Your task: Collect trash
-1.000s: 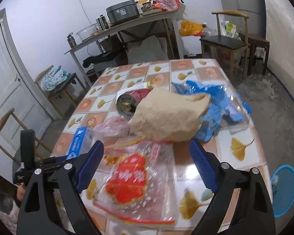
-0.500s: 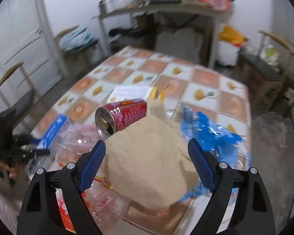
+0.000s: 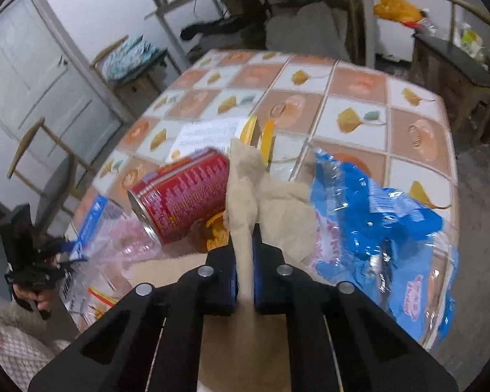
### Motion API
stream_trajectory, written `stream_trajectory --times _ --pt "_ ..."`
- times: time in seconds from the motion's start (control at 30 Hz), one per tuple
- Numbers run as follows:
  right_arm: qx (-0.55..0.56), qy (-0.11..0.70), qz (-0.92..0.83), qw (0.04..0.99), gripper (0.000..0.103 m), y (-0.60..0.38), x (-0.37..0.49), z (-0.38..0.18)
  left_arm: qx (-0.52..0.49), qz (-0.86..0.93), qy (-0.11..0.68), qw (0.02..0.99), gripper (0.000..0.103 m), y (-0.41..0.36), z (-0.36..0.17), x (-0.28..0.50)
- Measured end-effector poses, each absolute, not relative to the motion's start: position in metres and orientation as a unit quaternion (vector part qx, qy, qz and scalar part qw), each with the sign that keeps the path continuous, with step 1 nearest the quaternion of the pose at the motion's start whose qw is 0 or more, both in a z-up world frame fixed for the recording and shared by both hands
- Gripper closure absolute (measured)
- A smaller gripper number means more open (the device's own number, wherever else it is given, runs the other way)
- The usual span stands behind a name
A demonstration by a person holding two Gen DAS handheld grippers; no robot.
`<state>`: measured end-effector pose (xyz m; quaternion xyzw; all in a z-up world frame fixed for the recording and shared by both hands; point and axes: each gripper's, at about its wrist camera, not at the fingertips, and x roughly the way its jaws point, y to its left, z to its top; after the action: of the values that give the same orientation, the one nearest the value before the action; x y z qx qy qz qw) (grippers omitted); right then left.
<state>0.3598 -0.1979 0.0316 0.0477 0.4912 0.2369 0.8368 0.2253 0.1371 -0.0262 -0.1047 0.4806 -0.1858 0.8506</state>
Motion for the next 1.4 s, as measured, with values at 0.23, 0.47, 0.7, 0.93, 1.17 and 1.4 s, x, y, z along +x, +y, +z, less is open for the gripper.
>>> stream_trajectory --times 0.23,0.47,0.7,0.93,1.17,1.4 --pt "0.166 0.402 0.218 0.874 0.097 -0.239 0.301 0.087 -0.104 -0.186 0.479 0.852 0.048 0.137 -0.026 0.226" --pt "0.353 0.457 0.25 0.777 0.097 -0.286 0.225 0.062 -0.103 -0.186 0.48 0.851 0.048 0.136 -0.026 0.225" --pt "0.318 0.577 0.122 0.743 0.097 -0.311 0.202 -0.008 -0.101 -0.186 0.482 0.85 0.048 0.134 -0.026 0.227" --pt "0.164 0.582 -0.019 0.796 0.097 -0.298 0.232 -0.021 -0.098 -0.183 0.482 0.851 0.048 0.133 -0.025 0.227" --pt "-0.006 0.543 -0.091 0.835 0.094 -0.239 0.247 -0.019 -0.095 -0.181 0.482 0.852 0.048 0.132 -0.026 0.227" --pt "0.107 0.499 -0.011 0.86 0.055 -0.259 0.232 -0.002 -0.094 -0.181 0.482 0.852 0.048 0.131 -0.026 0.225"
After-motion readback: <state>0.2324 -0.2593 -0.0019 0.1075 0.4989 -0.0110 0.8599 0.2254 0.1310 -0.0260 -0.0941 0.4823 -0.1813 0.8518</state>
